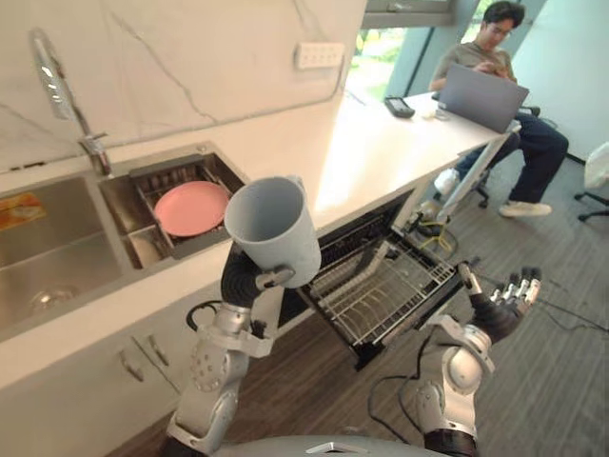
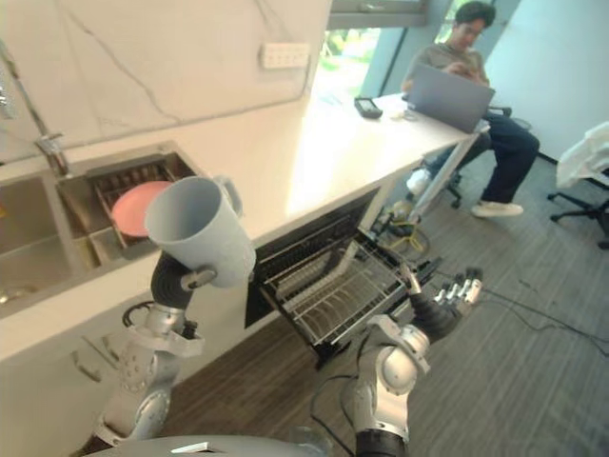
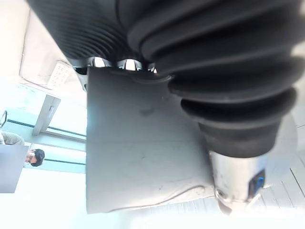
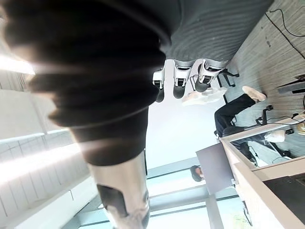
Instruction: Walk over to the sink, pick up the cup, carry it to the dishwasher, place the cup inside the dishwasher, then close the dishwasher door
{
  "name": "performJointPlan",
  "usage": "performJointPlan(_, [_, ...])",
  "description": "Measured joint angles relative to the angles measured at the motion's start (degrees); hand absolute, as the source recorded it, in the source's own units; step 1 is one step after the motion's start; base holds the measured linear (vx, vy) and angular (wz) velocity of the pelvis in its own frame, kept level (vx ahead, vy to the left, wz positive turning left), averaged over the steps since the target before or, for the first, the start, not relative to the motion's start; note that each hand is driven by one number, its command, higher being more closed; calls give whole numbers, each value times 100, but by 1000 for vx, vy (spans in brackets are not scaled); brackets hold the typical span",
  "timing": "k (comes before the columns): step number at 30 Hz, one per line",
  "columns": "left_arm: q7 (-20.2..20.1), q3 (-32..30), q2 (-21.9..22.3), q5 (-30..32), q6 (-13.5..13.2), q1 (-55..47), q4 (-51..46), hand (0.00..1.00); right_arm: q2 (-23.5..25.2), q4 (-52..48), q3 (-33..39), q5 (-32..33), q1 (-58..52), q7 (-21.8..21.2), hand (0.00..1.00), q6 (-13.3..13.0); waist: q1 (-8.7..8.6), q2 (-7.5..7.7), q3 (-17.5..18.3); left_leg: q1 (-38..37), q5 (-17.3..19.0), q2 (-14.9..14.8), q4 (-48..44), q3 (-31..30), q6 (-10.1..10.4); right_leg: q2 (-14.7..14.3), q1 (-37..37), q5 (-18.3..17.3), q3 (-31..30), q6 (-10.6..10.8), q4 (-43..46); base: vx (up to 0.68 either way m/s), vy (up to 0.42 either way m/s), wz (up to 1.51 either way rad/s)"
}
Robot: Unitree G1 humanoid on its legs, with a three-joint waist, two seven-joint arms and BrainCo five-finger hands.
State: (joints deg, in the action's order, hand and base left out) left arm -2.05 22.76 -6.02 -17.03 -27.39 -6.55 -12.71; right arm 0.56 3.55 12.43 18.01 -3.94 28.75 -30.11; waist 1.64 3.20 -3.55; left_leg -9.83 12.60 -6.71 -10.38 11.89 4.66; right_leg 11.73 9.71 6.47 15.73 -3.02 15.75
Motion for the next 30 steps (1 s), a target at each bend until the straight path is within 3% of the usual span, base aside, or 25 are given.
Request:
performJointPlan(1, [39,-54,-29,37,-2,-8,85,100,-38,65,-79,-5,49,-23,0,19,7,-41,-8,-69,131,-25,-33,53,29,-40,120,258,-140,223,62,256,27,-72])
performJointPlan(2, [132,-160,-54,55,106,-42,253,100,-120,247,-224,-3,134,-151,0,95,74,-260,33,-134,134,-289,-51,228,48,-292,97,475,-328,300,-71,189,-18,-71])
performJointPlan(4, [255,-294,-67,166,152,14,269,100,-130,223,-348,-12,226,-413,0,190,74,-499,77,-132,138,-533,70,485,51,-656,142,827,-562,536,-514,180,-44,-81])
performJointPlan(7, [284,-519,-60,164,156,259,267,100,-132,102,-337,-52,279,-608,0,426,56,-442,34,-54,255,-662,-25,636,259,-878,135,772,-720,508,-822,87,-82,-43])
performJointPlan(9, [255,-535,-74,157,162,325,267,100,-121,-78,-300,-40,234,-675,0,553,-31,-426,-30,43,361,-786,-248,548,293,-927,30,546,-903,564,-813,-48,-102,15])
performJointPlan(10, [241,-546,-72,153,165,361,267,100,-123,-192,-290,-39,231,-708,0,594,-31,-375,-114,100,504,-837,-501,414,378,-841,35,-127,-915,446,-336,-28,-155,44])
performJointPlan(11, [236,-576,-60,143,164,353,271,100,-147,-355,-314,-40,238,-740,0,697,-7,-243,-136,111,664,-874,-779,285,507,-798,-7,-612,-844,746,-123,-38,-188,40])
performJointPlan(12, [247,-596,-7,139,178,337,293,100,-210,-415,-358,-41,252,-775,0,740,9,-291,-144,124,710,-1021,-897,191,561,-907,-90,-626,-743,722,-115,-36,-201,36])
performJointPlan(13, [255,-647,3,140,180,299,272,100,-308,-514,-464,-27,268,-897,0,796,35,-436,-166,177,698,-1191,-915,95,627,-1087,-233,-586,-574,683,-431,-2,-174,14])
performJointPlan(14, [285,-702,34,136,169,231,217,100,-409,-526,-589,19,394,-1064,0,907,67,-446,-137,169,526,-1268,-789,120,698,-1176,-263,-499,-484,599,-716,16,-143,4])
performJointPlan(16, [303,-781,44,112,175,193,237,100,-455,-516,-644,88,567,-1289,0,1078,52,-470,-190,404,335,-1269,-925,91,529,-1126,-219,-475,-302,562,-860,0,-110,-5])
performJointPlan(18, [298,-804,55,-45,176,114,238,100,-468,-480,-585,203,568,-1623,0,1333,10,-427,-354,976,-17,-1193,-1887,81,-221,-931,-291,-417,-114,482,-987,-14,-133,12])
performJointPlan(19, [284,-801,80,-98,174,76,237,100,-493,-482,-516,217,482,-1746,0,1422,-11,-467,-401,1130,-224,-1184,-2215,65,-416,-893,-416,-417,-69,482,-1107,28,-108,19])
performJointPlan(21, [241,-730,266,-81,117,-121,227,100,-789,-484,-472,257,344,-1904,0,1495,-30,-661,-381,1284,75,-905,-2323,-143,104,-887,-566,-402,-73,464,-1311,59,-37,5])
performJointPlan(22, [236,-637,365,-64,88,-205,215,100,-854,-484,-400,258,340,-1987,0,1513,-34,-783,-333,1271,281,-653,-2100,-174,242,-887,-575,-380,-70,444,-1410,73,43,-17])
performJointPlan(23, [234,-566,431,30,51,-258,203,100,-966,-485,-366,257,339,-2072,0,1527,-51,-852,-292,1219,408,-281,-1565,-194,216,-874,-589,-200,-73,407,-1579,65,91,-22])
performJointPlan(24, [239,-512,384,152,44,-240,215,100,-964,-468,-376,244,303,-2132,0,1537,-56,-786,-321,1016,255,66,-722,-197,-246,-870,-629,75,-88,378,-1759,71,86,-16])
performJointPlan(27, [284,-507,360,161,52,-187,217,100,-767,-492,-432,233,220,-2227,0,1541,-117,-602,-387,819,33,204,-395,-238,-235,-839,-771,370,-76,433,-2046,92,30,-1])
performJointPlan(30, [472,-523,372,350,68,-39,208,100,-766,-508,-579,254,205,-2413,0,1556,23,-554,-410,602,39,259,-218,-45,-236,-871,-786,406,-301,453,-2044,39,93,-36])
